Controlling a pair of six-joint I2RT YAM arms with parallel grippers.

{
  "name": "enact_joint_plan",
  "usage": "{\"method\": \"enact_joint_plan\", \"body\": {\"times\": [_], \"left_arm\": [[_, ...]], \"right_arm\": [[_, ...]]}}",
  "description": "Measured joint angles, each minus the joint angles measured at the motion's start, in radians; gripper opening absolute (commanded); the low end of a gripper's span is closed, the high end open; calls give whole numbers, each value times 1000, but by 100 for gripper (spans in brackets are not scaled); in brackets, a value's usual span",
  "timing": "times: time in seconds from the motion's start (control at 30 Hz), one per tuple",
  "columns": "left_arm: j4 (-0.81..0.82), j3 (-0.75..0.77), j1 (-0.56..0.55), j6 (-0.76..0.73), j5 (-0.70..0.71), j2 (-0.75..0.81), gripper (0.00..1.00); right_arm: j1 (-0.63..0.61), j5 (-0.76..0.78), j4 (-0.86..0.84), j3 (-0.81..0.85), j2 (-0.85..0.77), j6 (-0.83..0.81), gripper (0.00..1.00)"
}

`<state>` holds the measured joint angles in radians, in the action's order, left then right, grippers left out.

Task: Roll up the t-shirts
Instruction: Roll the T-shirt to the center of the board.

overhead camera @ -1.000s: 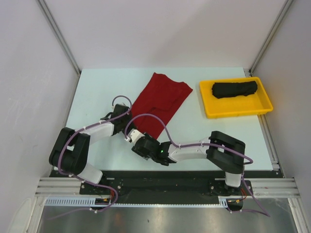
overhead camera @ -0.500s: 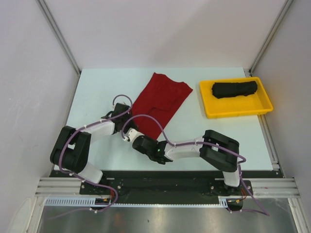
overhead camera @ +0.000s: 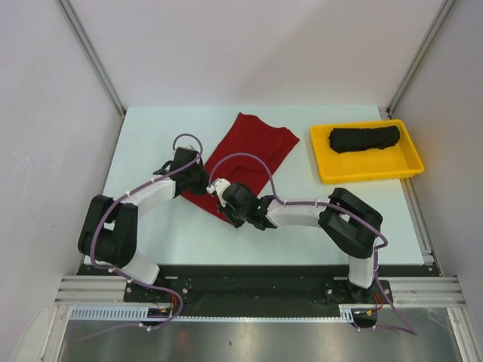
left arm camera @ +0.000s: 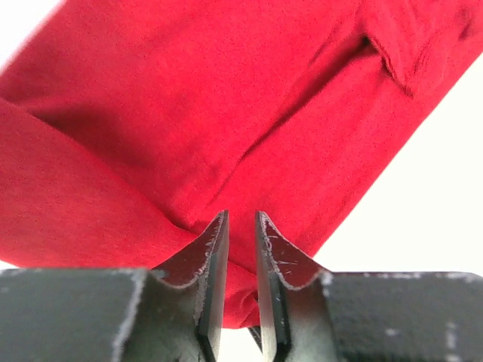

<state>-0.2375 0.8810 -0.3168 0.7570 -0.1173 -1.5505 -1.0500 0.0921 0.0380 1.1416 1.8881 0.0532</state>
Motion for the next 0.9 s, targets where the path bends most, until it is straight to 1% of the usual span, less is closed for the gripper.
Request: {"method": "enact_joint_plan", "body": {"times": [0.17, 0.37, 0.53, 0.63, 0.7, 0.73, 0.8, 0.83, 0.9], "left_arm": [[-24, 11, 55, -16, 6, -4, 17], [-64, 15, 103, -27, 59, -34, 14], [-64, 15, 135, -31, 83, -74, 13], [-60, 26, 146, -32, 83, -113, 15], [-61, 37, 145, -37, 86, -121, 18], [-66, 42, 146, -42, 87, -124, 24], [-70, 50, 148, -53, 87, -126, 30], [-72, 53, 150, -58, 87, -126, 36], [-79, 64, 155, -71, 87, -126, 42]], "right_arm": [[27, -82, 2, 0, 0, 42, 4], [33, -113, 5, 0, 0, 68, 3], [39, -132, 6, 0, 0, 80, 3], [44, -147, 6, 0, 0, 90, 2], [55, -166, 6, 0, 0, 100, 2], [62, -183, 5, 0, 0, 108, 2], [82, -225, 4, 0, 1, 129, 2], [92, -245, 3, 0, 1, 137, 2], [122, -298, -3, -2, 2, 159, 2]]}}
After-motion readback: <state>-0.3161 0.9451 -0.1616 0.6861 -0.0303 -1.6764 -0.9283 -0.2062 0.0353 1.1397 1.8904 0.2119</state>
